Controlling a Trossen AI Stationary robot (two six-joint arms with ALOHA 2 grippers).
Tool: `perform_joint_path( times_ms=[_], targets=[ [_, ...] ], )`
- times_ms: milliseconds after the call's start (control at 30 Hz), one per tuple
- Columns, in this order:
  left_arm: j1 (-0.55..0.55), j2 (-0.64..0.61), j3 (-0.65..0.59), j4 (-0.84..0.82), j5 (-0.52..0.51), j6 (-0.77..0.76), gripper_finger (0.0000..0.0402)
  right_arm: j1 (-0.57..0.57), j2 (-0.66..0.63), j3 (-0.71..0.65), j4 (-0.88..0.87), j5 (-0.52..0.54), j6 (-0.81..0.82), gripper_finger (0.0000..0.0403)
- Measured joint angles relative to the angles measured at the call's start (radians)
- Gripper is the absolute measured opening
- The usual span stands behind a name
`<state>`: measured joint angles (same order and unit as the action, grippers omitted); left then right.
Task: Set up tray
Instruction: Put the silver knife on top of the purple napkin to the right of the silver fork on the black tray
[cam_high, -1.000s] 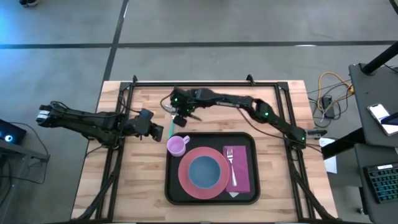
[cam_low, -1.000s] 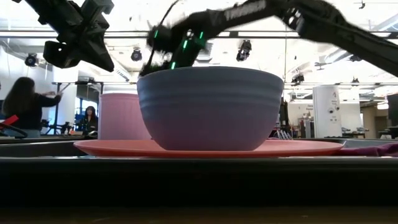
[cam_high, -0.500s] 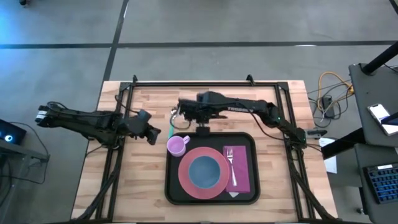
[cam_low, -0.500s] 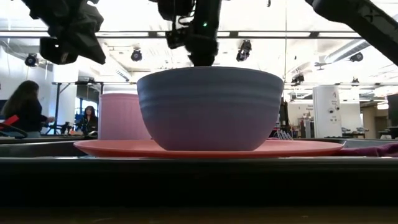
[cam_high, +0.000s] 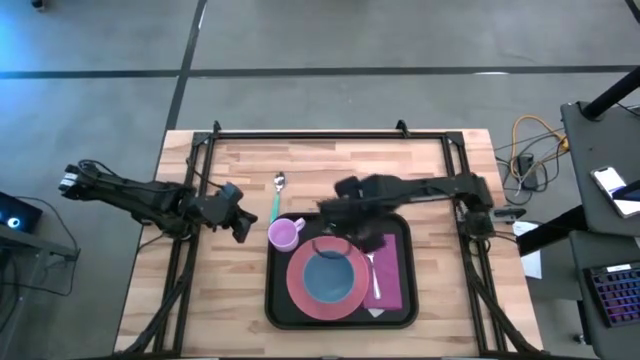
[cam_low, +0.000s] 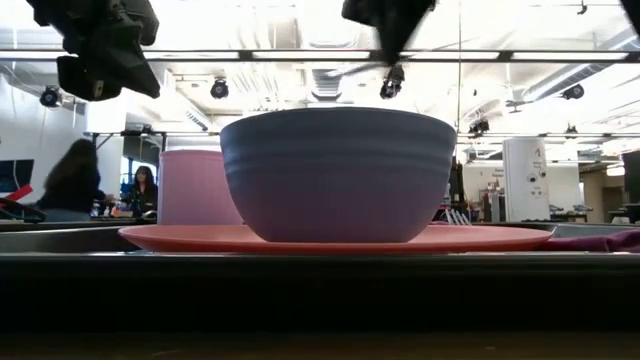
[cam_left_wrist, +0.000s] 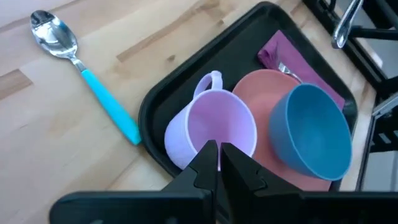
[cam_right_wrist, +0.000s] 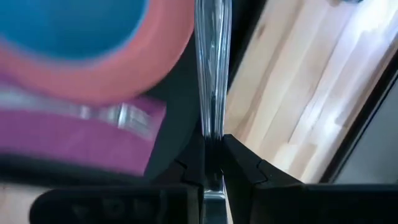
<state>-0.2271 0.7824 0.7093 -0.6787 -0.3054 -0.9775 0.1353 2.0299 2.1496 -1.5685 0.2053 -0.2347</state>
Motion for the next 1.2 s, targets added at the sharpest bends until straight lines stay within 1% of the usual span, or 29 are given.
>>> perform_joint_path(
  times_ms=[200,300,400,467,500,567,600,633,700,800,1033,1133,1200],
  targets=[
    [-0.004,0.004,-0.018,0.004,0.0,0.008,0.0,0.139,-0.138,-0.333,0.0,-0.002,-0.088,0.0024],
    [-0.004,0.003,-0.032,0.001,0.0,0.008,0.0,0.202,-0.209,-0.51,0.001,-0.008,-0.166,0.0024],
    [-0.004,0.003,-0.044,0.002,0.0,0.008,0.0,0.235,-0.229,-0.646,0.033,0.0,-0.21,0.0024],
    [-0.004,0.004,-0.05,0.001,0.0,0.008,0.0,0.254,-0.231,-0.71,0.034,-0.007,-0.208,0.0024],
    [-0.004,0.004,-0.051,0.002,0.0,0.008,0.0,0.26,-0.234,-0.735,0.044,-0.034,-0.204,0.0024],
    [-0.004,0.004,-0.053,0.002,0.0,0.008,0.0,0.268,-0.237,-0.787,0.067,-0.125,-0.209,0.0024],
    [-0.004,0.004,-0.053,0.005,0.0,0.008,0.0,0.274,-0.235,-0.814,0.089,-0.15,-0.215,0.0024],
    [-0.004,0.004,-0.053,0.006,0.0,0.008,0.0,0.281,-0.233,-0.836,0.12,-0.154,-0.221,0.0024],
    [-0.004,0.004,-0.053,0.009,-0.001,0.008,0.0,0.297,-0.233,-0.862,0.173,-0.152,-0.237,0.0024],
    [-0.004,0.004,-0.053,0.011,-0.001,0.007,0.0,0.327,-0.227,-0.86,0.187,-0.151,-0.252,0.0024],
    [-0.003,0.004,-0.055,0.023,-0.017,0.007,0.0,0.39,-0.214,-0.765,0.191,-0.149,-0.266,0.0024],
    [-0.003,0.007,-0.057,0.034,-0.017,-0.026,0.0,0.417,-0.202,-0.732,0.209,-0.153,-0.278,0.0024],
    [-0.003,0.014,-0.057,0.045,-0.017,-0.086,0.0,0.431,-0.182,-0.722,0.232,-0.155,-0.282,0.0024]
  ],
)
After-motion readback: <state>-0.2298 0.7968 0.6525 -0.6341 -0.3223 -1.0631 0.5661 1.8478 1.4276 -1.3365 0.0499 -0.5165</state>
